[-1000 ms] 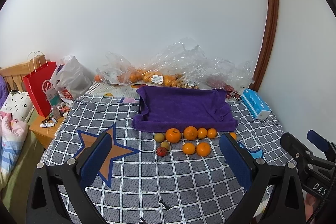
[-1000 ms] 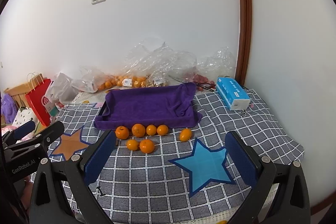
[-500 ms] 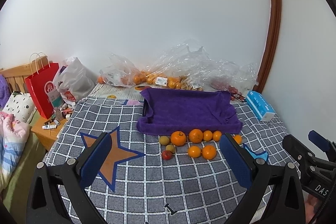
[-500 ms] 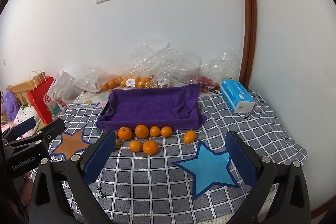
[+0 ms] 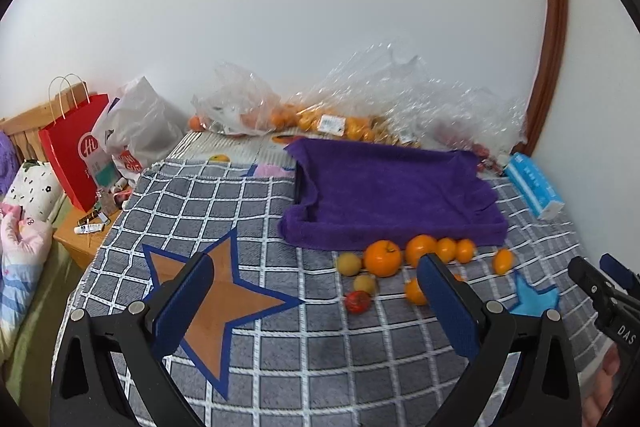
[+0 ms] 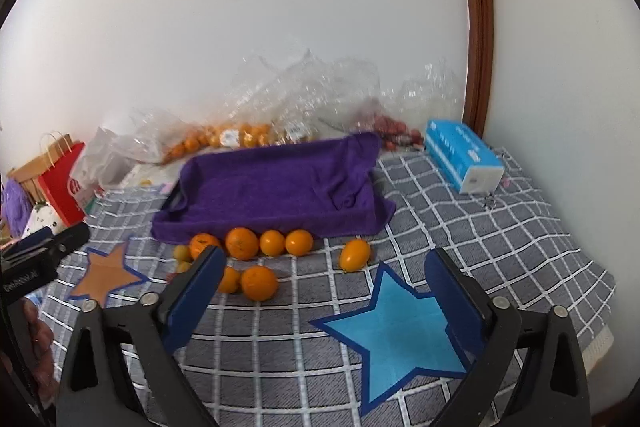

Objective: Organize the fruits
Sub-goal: 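Grasp the small red fruit with the left gripper while the right gripper grasps a large orange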

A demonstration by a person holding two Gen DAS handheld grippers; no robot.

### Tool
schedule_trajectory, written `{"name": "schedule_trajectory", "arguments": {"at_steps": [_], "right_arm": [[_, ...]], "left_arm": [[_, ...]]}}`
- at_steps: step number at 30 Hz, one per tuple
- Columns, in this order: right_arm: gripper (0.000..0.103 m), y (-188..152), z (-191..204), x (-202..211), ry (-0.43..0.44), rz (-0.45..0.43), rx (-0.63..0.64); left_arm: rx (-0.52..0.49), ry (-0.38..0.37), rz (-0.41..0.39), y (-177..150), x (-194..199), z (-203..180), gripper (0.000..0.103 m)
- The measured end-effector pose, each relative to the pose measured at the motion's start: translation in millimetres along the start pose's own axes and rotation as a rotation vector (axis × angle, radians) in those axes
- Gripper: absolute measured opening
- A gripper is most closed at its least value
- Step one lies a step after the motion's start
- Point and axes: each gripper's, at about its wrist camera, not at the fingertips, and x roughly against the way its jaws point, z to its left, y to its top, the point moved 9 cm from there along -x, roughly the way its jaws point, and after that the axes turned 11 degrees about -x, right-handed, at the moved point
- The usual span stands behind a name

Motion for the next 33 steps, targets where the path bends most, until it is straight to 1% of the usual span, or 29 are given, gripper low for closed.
{"name": "schedule_trajectory", "arguments": {"at_steps": [3,6,7,8,9,10,11,13,15,17,19,21,23,25,27,29,30,32,33], "right_arm": [[0.096,-7.5,-7.5,-21.5,-0.011,0.035,0.016],[0.087,-17.2,-18.9,-48.0,-0.014,0.089,-0.011],[0.082,-20.4,-22.4,-55.5,-0.014,0.108,-0.025],[0.077,-24.1,-25.8,-62.8,-0.016,0.131,-0.037],[0.075,-28.3,-29.9,-73.2,-0.009,0.158,-0.051],[0.071,-30.0,-31.5,-78.5,-0.006,0.166,-0.057],[0.068,-31.5,-33.4,-84.3,-0.006,0.170,-0.063],[0.068,-32.6,-35.9,-95.7,-0.011,0.175,-0.062],[0.067,-31.7,-36.3,-105.1,-0.014,0.177,-0.057],[0.067,-29.9,-36.2,-112.6,-0.013,0.176,-0.055],[0.066,-27.2,-36.9,-121.7,-0.020,0.166,-0.054],[0.063,-26.7,-40.3,-133.9,-0.046,0.172,-0.051],[0.054,-28.8,-41.0,-144.1,-0.053,0.195,-0.048],[0.053,-31.0,-42.2,-153.5,-0.049,0.213,-0.051],[0.046,-32.6,-43.6,-159.4,-0.050,0.219,-0.058],[0.036,-30.8,-41.9,-159.2,-0.036,0.211,-0.060],[0.036,-30.7,-42.1,-159.7,-0.029,0.211,-0.066],[0.036,-30.6,-42.9,-159.7,-0.021,0.210,-0.074],[0.036,-30.6,-43.8,-158.9,-0.016,0.207,-0.078]], "left_arm": [[0.007,-0.021,0.034,-8.7,-18.9,3.2,0.100],[-0.021,-0.035,0.072,-18.4,-38.1,1.7,0.100],[-0.028,-0.035,0.089,-22.5,-44.6,2.3,0.099],[-0.032,-0.034,0.097,-26.3,-50.2,2.3,0.096],[-0.036,-0.038,0.105,-30.3,-55.5,2.3,0.093],[-0.038,-0.044,0.117,-33.9,-59.3,1.4,0.090],[-0.037,-0.056,0.128,-38.0,-63.1,0.8,0.090],[-0.030,-0.107,0.150,-46.5,-71.5,-3.6,0.089],[-0.021,-0.136,0.166,-51.2,-75.9,-7.6,0.086],[-0.017,-0.171,0.174,-55.4,-79.5,-13.0,0.085],[-0.024,-0.191,0.173,-58.7,-81.7,-18.2,0.085],[-0.041,-0.197,0.180,-63.7,-84.7,-24.2,0.085],[-0.060,-0.202,0.190,-67.0,-87.5,-29.0,0.085],[-0.088,-0.219,0.195,-68.7,-90.5,-36.6,0.085],[-0.112,-0.225,0.196,-68.4,-93.2,-42.8,0.083],[-0.132,-0.211,0.198,-66.9,-97.7,-47.6,0.075],[-0.138,-0.213,0.195,-66.1,-100.2,-50.7,0.072],[-0.142,-0.230,0.188,-65.6,-103.1,-55.1,0.062],[-0.144,-0.239,0.184,-66.1,-104.8,-57.4,0.060]]}}
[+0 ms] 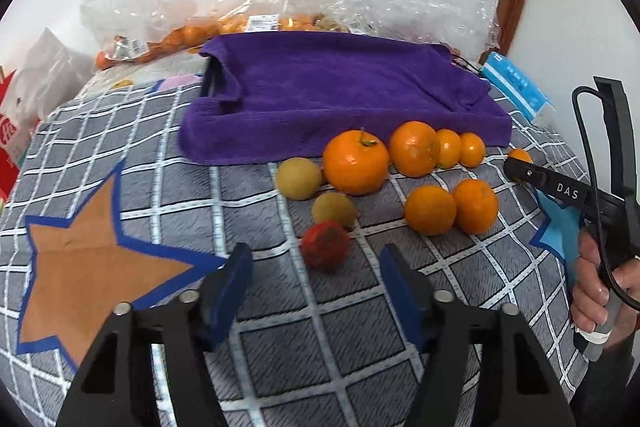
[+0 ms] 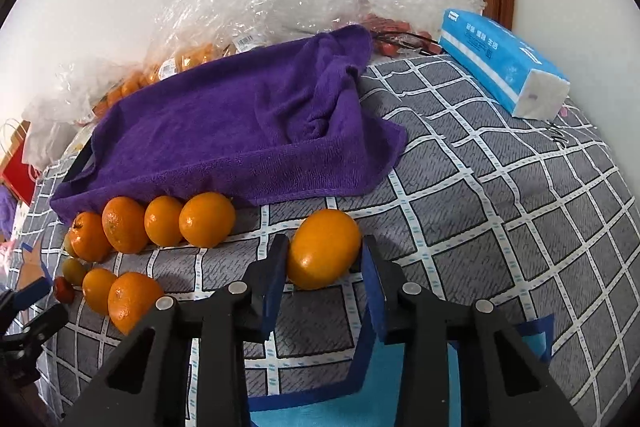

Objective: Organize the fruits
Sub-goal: 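Grasp the small red fruit with the left gripper while the right gripper grasps a large orange, then carry the red fruit with the left gripper while the right gripper carries the orange onto the purple towel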

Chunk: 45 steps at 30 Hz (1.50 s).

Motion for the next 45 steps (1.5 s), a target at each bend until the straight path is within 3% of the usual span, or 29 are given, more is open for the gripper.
{"name": "schedule_trajectory", "arguments": {"at_steps": [5,13,28,37,45], "right_arm": [[0.036,0.9,-5.3,6.3,0.011,-0.024,-0.028],[0.036,-1.1,6.0,15.4,0.064,-0.046,0.019],[0.036,-0.6,13.1,31.6,0.110,-0.090,0.027],[0.036,-29.3,23.9,55.6,0.127,-0.080,0.060],[0.036,-46.2,32.2,80.8,0.154,-0.081,0.048]], "left_arm": [[-0.003,-0.042,-0.017,2.6,-2.5,-4.2,0.043],[0.044,-0.015,-0.009,1.1,-5.4,6.6,0.024],[0.110,-0.002,-0.010,-15.8,22.0,15.7,0.024],[0.176,0.022,-0.018,-35.7,50.9,32.6,0.024],[0.196,0.042,-0.041,-33.6,78.0,37.3,0.024]]}}
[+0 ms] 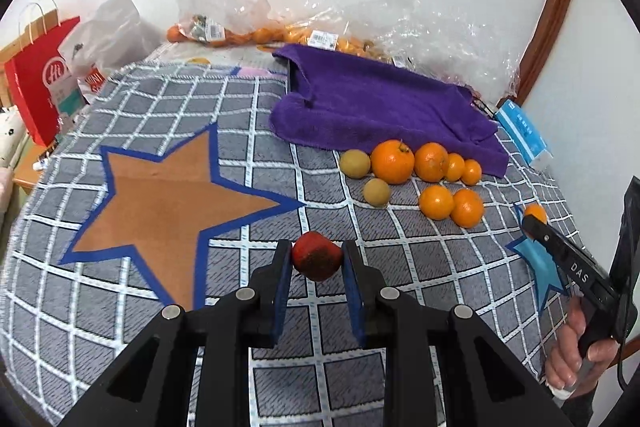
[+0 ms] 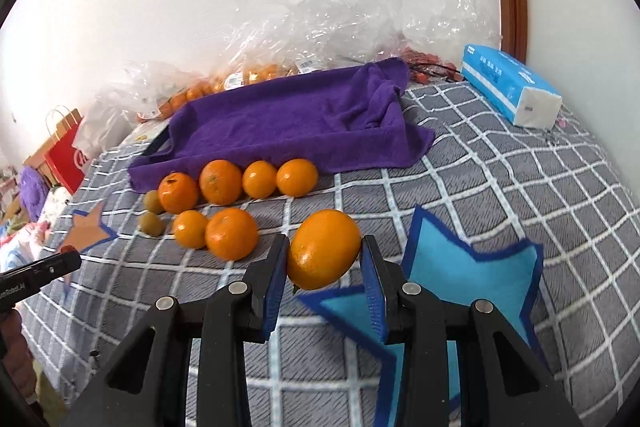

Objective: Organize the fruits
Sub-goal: 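Carry the red fruit with the left gripper while the right gripper carries the orange onto the purple towel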

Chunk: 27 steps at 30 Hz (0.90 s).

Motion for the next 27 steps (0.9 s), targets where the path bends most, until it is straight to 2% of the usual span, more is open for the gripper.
{"name": "schedule_trajectory", "arguments": {"at_steps": [10,19,27], "right_arm": [[0.036,2.4,10.4,31.8,-0.003,-0.030,0.001],[0.036,17.4,29.3,46.7,0.012,-0.065,0.032],[0.036,26.0,47.3,43.3,0.023,-0.057,0.064]], "left_arm": [[-0.039,0.009,-0.066,21.2,37.0,-12.2,0.024],[-0.039,-0.005,-0.090,29.9,49.0,-14.7,0.024],[-0.051,-0.025,-0.102,42.3,46.3,-21.5,0.024]]}}
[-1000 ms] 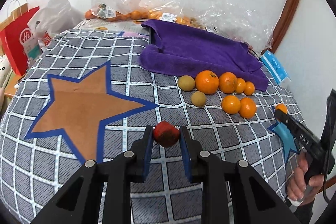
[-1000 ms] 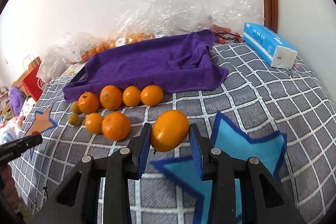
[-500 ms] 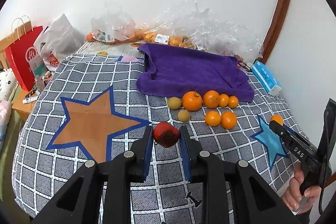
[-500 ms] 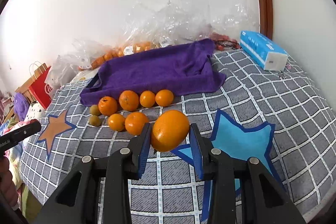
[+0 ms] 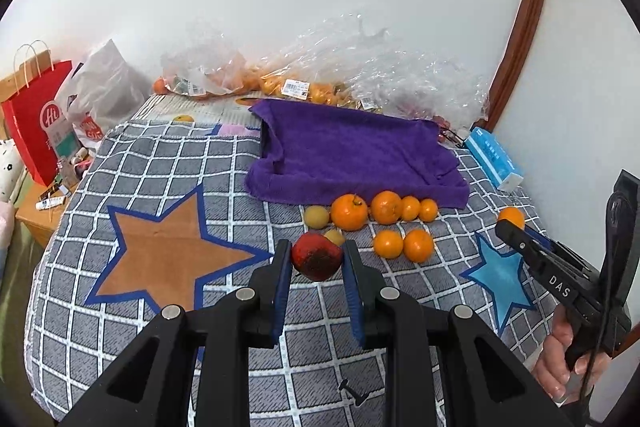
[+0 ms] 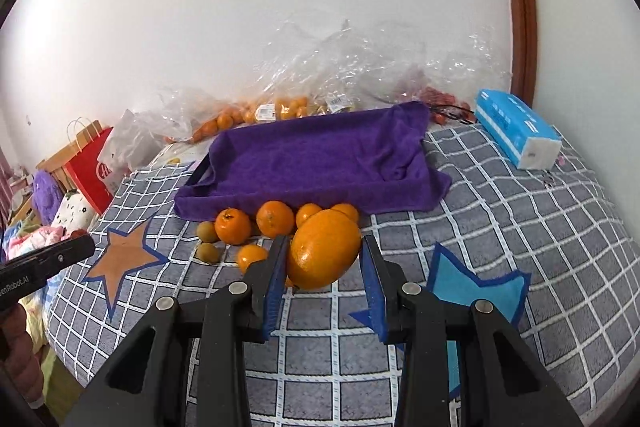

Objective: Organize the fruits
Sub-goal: 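Carry the red fruit with the left gripper while the right gripper carries the orange onto the purple towel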

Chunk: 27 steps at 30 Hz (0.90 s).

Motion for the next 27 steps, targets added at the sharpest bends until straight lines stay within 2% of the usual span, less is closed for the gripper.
{"name": "schedule_trajectory", "arguments": {"at_steps": [10,27], "right_arm": [[0.036,18.8,8.5,-16.2,0.014,0.000,0.029],[0.036,97.7,16.8,-66.8,0.019,-0.052,0.050]], "left_arm": [[0.013,-0.027,-0.016,29.2,-21.2,7.2,0.024],[0.017,0.012,-0.033,87.4,-66.1,30.4,0.024]]}}
